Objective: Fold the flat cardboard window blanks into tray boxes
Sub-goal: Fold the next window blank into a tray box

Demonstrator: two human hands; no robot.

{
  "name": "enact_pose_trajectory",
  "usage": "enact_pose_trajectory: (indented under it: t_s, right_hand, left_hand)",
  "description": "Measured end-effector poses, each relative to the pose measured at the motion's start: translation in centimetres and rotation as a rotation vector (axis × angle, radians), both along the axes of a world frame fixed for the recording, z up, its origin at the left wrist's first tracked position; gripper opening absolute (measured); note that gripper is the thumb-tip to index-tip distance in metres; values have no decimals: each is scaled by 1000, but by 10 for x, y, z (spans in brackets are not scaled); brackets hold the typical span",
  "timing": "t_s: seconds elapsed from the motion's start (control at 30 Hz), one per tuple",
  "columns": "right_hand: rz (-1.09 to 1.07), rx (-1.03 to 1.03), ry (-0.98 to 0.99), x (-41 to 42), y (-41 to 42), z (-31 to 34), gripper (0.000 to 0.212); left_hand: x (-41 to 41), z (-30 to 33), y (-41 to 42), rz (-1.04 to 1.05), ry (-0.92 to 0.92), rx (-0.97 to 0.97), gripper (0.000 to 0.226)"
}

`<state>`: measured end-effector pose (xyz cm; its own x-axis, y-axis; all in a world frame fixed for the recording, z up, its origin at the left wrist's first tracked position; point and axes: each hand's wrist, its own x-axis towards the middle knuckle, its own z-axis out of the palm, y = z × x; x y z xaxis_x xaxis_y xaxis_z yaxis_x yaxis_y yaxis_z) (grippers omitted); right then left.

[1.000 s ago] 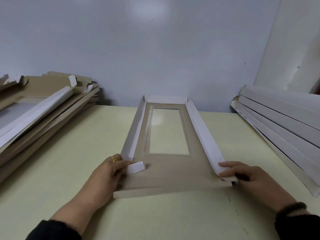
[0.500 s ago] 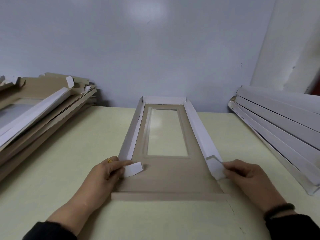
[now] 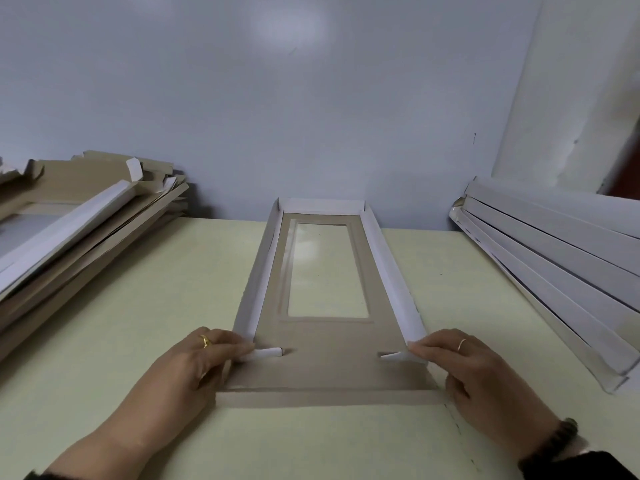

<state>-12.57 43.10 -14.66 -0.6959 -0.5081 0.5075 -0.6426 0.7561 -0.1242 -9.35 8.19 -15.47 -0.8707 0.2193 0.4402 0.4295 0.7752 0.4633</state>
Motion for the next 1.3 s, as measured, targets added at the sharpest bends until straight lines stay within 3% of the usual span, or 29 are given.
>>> enact_pose_trajectory:
  t_s: [0.13,0.2,0.3,0.37,0.47,0.53,0.63,0.83,0.97,1.03,1.3]
  right_hand:
    - [26,109,-116,10,11,-2,69]
    - [-4,107,-103,11,8,-2,70]
    - [-26,67,-15,7,1,-2,62]
    - [-33,-11,-12,3,-1,-3,49]
    - [-38,-309,-181,-1,-6,-6,24]
    - [-45,-479,-275,-6,-11,-7,20]
    - [-95,-595,-347,-12,-17,-8,27]
    - [-159,-738,-434,-17,-20,-12,9]
    - [-194,-842,-399,-17,-27,-12,38]
    - [-214,-805,-365,-17,-27,-13,39]
    - [-174,-410,-227,-7,-25,-5,28]
  left_hand:
    - [2,-6,-10,-86,-92,25,99]
    - [1,-6,-11,-121,-153,69,107]
    - [0,-5,-13,-183,-176,90,87]
    - [1,-3,-9,-120,-158,92,68]
    - [0,-1,5,-4,-79,155,39]
    - [-4,1,12,49,-85,238,26]
    - [-9,1,17,107,-116,340,33]
    - [-11,2,24,166,-156,521,26]
    - [-13,0,28,239,-112,558,43]
    - [-12,-2,30,263,-75,510,48]
    - [-10,-8,25,183,-59,106,35]
